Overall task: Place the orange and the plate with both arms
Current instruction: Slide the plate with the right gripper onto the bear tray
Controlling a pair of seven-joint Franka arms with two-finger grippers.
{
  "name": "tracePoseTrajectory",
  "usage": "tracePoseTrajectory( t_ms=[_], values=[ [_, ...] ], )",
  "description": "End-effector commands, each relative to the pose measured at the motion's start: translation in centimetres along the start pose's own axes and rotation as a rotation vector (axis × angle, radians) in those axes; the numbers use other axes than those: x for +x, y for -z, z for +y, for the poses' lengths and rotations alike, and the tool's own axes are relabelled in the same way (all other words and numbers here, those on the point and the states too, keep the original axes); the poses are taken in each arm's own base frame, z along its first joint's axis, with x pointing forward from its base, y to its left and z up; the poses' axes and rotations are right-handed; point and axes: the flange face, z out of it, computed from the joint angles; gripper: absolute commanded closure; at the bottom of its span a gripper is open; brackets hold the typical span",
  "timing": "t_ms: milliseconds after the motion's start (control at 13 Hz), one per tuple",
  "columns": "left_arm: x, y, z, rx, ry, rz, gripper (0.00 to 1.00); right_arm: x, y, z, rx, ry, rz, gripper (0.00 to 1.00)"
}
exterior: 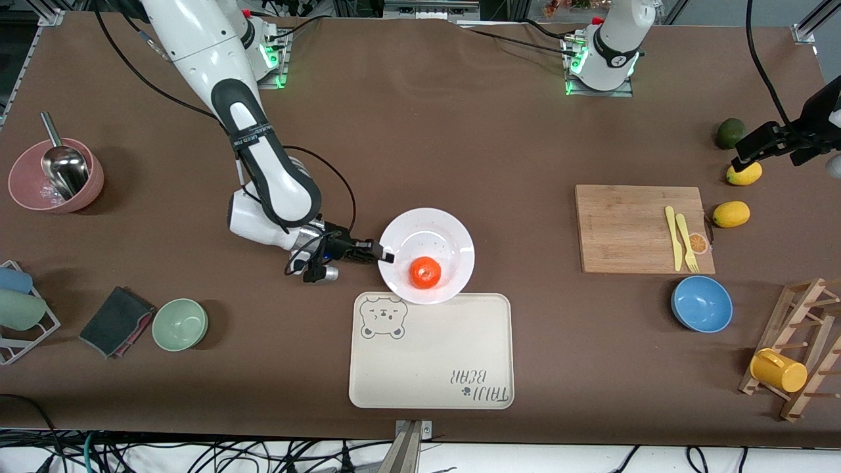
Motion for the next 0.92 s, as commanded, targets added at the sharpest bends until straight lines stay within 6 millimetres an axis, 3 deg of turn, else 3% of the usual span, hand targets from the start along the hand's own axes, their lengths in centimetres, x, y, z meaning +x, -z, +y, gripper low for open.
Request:
tracePoseTrajectory(
  t_ms=[0,308,846],
  values=[
    [0.2,0.5,-0.2,-0.008,-0.010,-0.003,0.00,3.5,-0.1,-0.4,0.037,0.004,0.072,1.00],
    [0.1,0.6,-0.2,-0.008,-0.009,-0.003,0.00,7.9,-0.8,0.7,0.050,0.013,0.159,1.00],
    [0.1,0.5,-0.3,-0.007,-0.007,-0.005,0.00,11.3,-3.3,4.5,0.037,0.018,0.247,1.00]
  ],
)
